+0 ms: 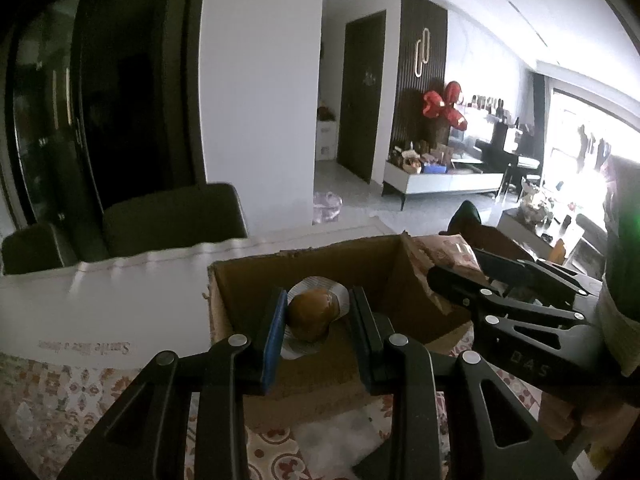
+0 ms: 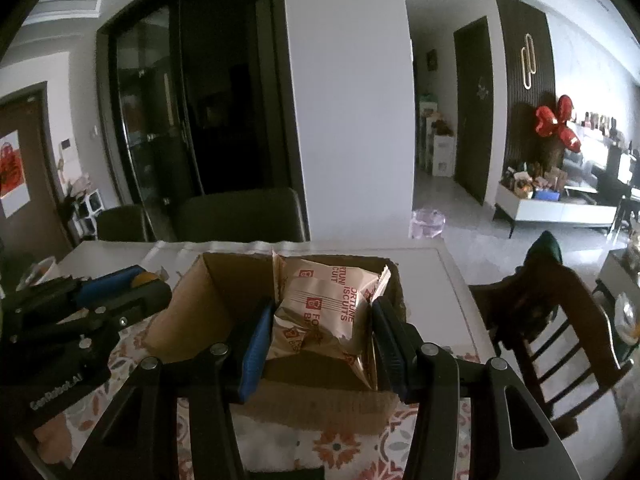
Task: Organize snacks
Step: 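Carry both snacks into the cardboard box and open both tools, then withdraw both tools from the box back toward the remaining snacks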
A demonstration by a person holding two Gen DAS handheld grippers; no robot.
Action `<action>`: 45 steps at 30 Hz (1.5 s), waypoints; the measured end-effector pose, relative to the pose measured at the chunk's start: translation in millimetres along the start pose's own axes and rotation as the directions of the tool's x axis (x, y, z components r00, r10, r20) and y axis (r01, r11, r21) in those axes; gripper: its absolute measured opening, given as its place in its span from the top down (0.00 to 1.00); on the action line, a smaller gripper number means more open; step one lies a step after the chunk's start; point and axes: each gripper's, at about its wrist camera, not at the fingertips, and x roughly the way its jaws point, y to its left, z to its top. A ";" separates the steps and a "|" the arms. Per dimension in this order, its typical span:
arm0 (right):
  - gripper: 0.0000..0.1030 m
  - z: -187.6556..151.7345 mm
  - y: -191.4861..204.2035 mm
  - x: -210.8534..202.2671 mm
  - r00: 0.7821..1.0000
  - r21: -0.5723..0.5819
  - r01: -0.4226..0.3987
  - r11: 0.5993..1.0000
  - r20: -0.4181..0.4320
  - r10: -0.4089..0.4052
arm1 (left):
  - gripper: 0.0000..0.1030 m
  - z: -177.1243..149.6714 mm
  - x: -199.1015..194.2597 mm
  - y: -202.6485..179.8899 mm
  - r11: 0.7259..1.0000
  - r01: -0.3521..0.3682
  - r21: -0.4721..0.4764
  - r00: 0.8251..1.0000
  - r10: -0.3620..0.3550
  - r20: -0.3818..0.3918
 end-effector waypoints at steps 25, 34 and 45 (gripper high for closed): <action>0.22 -14.6 7.8 -26.6 0.992 -0.019 0.116 0.993 0.044 -0.115 | 0.10 -24.8 -45.1 5.2 0.990 -0.143 0.017 0.987 0.141 0.081; 0.15 -33.2 31.3 -76.2 0.989 -0.047 0.105 0.993 0.112 -0.099 | 0.07 -48.3 -102.4 1.7 0.987 -0.157 0.025 0.976 0.152 0.157; 0.15 -72.6 52.0 -114.2 0.988 -0.072 0.091 0.993 0.131 -0.081 | 0.06 -97.4 -145.2 -0.2 0.975 -0.221 0.030 0.963 0.213 0.166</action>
